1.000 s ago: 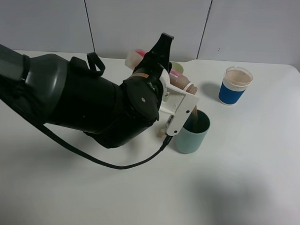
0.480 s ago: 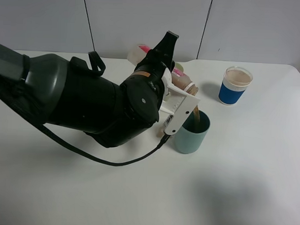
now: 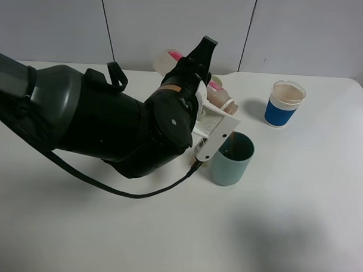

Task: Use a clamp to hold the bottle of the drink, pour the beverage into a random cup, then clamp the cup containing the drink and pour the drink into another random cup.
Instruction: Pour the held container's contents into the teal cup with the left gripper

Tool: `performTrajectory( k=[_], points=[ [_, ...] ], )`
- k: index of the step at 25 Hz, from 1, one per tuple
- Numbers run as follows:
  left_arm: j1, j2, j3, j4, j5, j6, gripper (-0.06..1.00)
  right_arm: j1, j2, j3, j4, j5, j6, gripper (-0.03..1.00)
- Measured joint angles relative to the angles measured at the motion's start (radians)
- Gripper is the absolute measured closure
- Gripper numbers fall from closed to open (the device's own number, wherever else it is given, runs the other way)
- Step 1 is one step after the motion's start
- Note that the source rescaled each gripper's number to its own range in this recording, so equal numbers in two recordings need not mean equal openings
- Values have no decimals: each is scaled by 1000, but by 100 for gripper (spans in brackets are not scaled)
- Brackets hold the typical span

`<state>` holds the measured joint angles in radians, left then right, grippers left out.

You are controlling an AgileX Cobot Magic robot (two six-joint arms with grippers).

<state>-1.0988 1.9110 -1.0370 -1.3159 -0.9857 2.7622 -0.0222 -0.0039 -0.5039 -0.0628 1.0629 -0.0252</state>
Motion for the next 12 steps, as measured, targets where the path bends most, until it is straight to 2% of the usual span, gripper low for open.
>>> performTrajectory(
  k=[12],
  points=[
    [0, 0, 0, 51, -16, 47, 93, 0, 0, 0, 0, 0, 2, -3]
  ],
)
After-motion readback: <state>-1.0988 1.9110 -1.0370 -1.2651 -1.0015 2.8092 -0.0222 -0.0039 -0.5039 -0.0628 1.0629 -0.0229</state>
